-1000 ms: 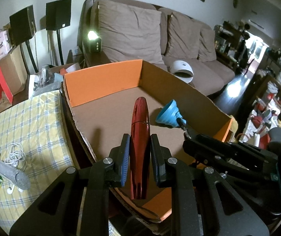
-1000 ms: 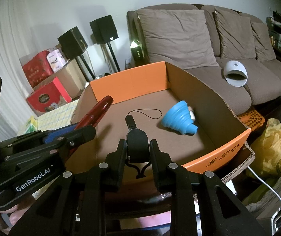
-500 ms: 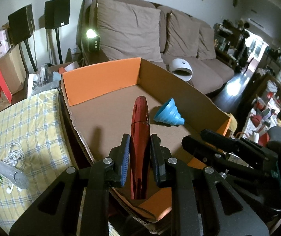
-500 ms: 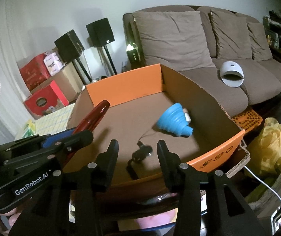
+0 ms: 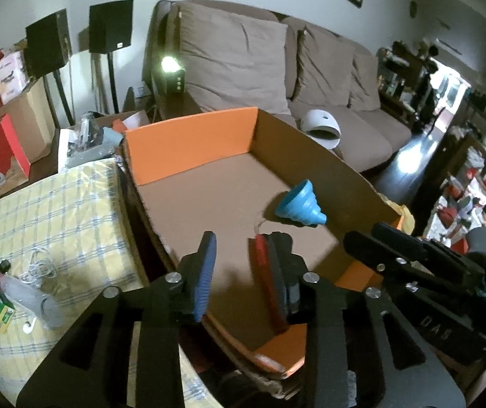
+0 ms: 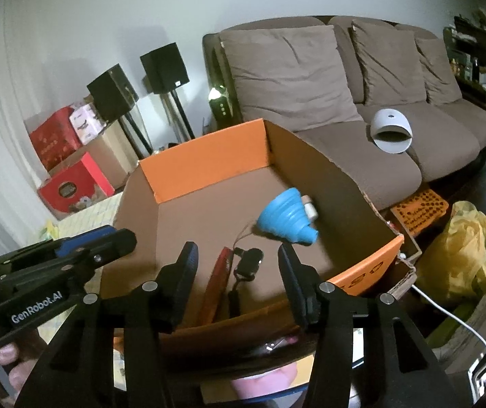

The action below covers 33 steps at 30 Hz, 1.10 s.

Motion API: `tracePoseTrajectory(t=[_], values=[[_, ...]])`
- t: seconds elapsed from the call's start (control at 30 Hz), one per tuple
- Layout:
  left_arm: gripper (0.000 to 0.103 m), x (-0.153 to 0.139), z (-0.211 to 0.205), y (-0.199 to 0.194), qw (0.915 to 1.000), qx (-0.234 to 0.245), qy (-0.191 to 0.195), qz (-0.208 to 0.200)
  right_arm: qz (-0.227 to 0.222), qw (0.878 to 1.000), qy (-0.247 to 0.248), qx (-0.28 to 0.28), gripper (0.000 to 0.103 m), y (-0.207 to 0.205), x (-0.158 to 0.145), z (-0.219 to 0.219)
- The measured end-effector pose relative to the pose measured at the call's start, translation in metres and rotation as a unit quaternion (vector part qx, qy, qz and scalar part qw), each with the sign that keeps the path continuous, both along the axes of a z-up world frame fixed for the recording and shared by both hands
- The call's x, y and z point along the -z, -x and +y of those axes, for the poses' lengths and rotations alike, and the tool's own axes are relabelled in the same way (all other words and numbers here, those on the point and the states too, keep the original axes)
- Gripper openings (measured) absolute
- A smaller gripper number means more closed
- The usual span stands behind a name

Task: Organize objects
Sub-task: 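Open the left gripper to release the red object in the box, then move both open grippers from the box toward the clear bottle on the table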

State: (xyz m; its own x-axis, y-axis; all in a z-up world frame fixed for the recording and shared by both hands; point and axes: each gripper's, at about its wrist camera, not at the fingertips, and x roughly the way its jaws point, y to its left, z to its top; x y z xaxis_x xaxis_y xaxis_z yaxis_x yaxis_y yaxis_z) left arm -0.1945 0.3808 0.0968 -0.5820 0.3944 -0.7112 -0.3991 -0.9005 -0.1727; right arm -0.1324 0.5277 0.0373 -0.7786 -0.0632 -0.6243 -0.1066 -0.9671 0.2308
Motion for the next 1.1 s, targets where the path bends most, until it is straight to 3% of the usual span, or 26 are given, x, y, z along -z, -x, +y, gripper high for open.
tracePoseTrajectory(t=[0.3,0.4,0.5,0.63,0.87,0.93,1.07,1.1], values=[[0.036,-0.007,-0.057,-0.001,0.9991,-0.041,0.001,0.006,0.007,1.0,-0.003,-0.013,0.05,-0.001,-0.006,-0.011],[0.038,-0.008,-0.094,-0.005,0.9981,-0.061,0.008,0.006,0.017,0.999,0.022,-0.025,0.05,-0.003,-0.011,-0.012],[0.042,-0.008,-0.131,-0.01,0.9957,-0.09,0.019,0.008,0.027,0.999,0.014,-0.031,0.051,-0.006,-0.02,-0.018],[0.042,-0.004,-0.194,-0.017,0.9893,-0.143,0.027,-0.002,0.036,0.998,0.011,-0.047,0.053,-0.011,-0.031,-0.028],[0.052,0.012,-0.315,-0.043,0.9684,-0.248,0.017,-0.025,0.057,0.994,-0.007,-0.09,0.056,-0.016,-0.048,-0.071],[0.052,0.018,-0.343,-0.047,0.9616,-0.272,0.002,-0.036,0.053,0.992,-0.034,-0.11,0.057,-0.015,-0.048,-0.094],[0.055,0.022,-0.379,-0.053,0.9597,-0.27,-0.043,-0.066,0.042,0.986,-0.085,-0.135,0.06,-0.012,-0.04,-0.133],[0.061,0.021,-0.384,-0.054,0.9604,-0.268,-0.043,-0.064,0.039,0.985,-0.092,-0.14,0.061,-0.01,-0.037,-0.14]])
